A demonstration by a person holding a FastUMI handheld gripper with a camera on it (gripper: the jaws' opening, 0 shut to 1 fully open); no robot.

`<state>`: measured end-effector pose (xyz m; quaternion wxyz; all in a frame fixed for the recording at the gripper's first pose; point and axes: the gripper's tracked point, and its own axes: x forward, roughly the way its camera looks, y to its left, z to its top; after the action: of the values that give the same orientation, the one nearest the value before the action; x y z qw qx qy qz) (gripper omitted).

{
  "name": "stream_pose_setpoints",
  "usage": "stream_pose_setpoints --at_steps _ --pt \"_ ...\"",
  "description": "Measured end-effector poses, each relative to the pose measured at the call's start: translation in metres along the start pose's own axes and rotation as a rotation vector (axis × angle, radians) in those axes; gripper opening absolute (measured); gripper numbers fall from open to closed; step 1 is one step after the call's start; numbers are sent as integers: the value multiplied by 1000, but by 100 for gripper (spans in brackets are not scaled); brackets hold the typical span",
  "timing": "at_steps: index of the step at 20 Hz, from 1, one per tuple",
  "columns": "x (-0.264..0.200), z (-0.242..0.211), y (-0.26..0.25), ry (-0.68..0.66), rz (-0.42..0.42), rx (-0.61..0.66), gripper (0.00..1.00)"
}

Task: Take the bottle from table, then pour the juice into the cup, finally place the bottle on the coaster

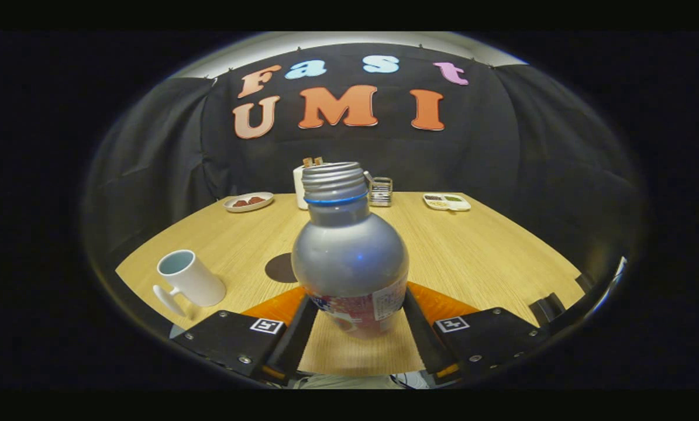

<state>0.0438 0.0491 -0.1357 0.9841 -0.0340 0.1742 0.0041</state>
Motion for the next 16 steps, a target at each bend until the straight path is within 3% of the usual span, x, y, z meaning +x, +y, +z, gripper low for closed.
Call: stream_pose_setpoints --at_steps 16 --pt "-9 35 51 -38 -110 -342 79"
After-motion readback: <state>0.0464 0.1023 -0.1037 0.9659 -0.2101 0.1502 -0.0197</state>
